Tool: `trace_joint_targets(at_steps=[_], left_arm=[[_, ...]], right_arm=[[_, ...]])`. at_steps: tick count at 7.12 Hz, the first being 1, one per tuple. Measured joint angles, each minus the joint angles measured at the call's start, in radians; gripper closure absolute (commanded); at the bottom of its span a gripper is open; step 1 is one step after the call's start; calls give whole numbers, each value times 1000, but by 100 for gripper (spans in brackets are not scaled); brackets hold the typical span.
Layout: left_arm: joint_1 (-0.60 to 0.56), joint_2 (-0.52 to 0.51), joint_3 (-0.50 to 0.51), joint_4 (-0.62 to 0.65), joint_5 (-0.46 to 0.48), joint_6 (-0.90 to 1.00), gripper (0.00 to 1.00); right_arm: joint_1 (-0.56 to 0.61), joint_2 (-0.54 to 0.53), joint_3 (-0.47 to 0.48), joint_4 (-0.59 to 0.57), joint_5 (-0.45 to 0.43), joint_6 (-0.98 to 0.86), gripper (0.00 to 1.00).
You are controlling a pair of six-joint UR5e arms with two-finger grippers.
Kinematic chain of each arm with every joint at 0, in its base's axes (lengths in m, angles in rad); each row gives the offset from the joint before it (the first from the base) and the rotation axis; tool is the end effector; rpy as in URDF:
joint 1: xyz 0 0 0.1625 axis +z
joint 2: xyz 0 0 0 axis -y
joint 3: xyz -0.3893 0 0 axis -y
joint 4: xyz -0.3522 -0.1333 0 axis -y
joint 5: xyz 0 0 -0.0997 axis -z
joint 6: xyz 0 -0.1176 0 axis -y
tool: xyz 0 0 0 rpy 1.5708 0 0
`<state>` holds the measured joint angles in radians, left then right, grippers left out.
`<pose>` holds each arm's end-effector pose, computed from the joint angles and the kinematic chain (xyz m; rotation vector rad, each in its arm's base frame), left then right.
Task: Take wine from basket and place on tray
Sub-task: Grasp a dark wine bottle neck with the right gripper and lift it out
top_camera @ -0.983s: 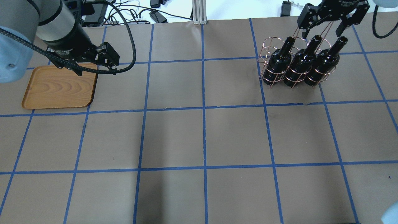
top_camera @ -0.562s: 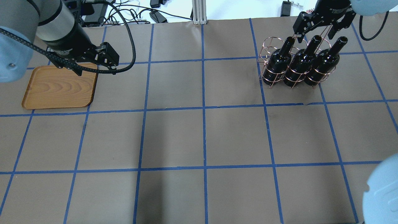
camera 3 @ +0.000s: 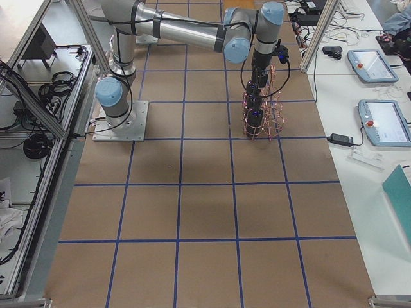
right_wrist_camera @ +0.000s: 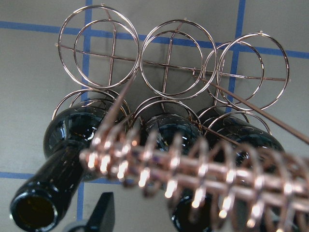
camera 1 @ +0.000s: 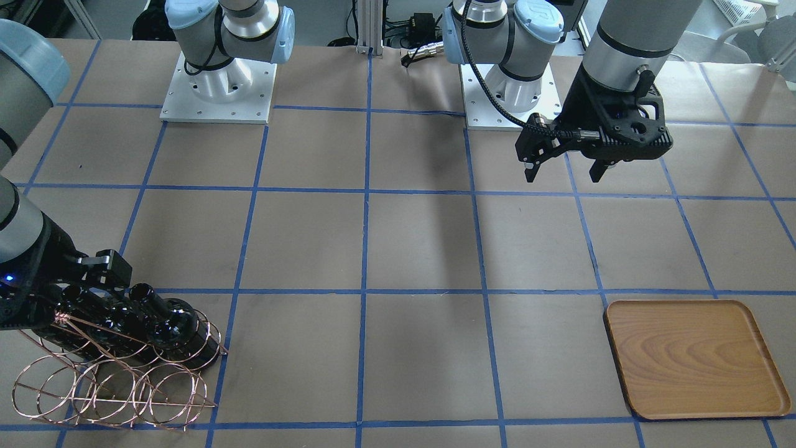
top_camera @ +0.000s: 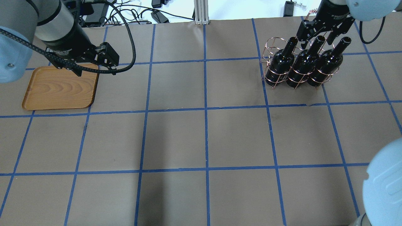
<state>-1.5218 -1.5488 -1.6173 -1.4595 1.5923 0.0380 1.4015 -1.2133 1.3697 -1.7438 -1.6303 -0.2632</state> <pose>-0.1084 -0.4589 0.4346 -0.0186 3.1134 -0.1336 0.0258 -0.5987 0.3566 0.1438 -3.0766 0.0053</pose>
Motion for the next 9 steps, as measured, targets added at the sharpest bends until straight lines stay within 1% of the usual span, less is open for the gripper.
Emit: trace_joint_targets(at_steps=[1,3,4,5,7,9], left_arm=[[0,0,-1,0,0,-1,0],[0,0,-1,0,1,0,0],[0,0,-1,-1,1,0,0],[0,1,-1,-1,2,0,0],[0,1,-1,-1,3,0,0],[1,1,-1,-1,3,0,0]], right_arm=[[-6,4,0,-3,5,1,49],[-17,8,-1,-6,20,5,75],[-20,7,-1,-6,24,8,82],[-22,4,-3,-5,27,11,85],[-22,-22,-22,-3,28,21,85],[-22,-95,-36,11,34,28,85]])
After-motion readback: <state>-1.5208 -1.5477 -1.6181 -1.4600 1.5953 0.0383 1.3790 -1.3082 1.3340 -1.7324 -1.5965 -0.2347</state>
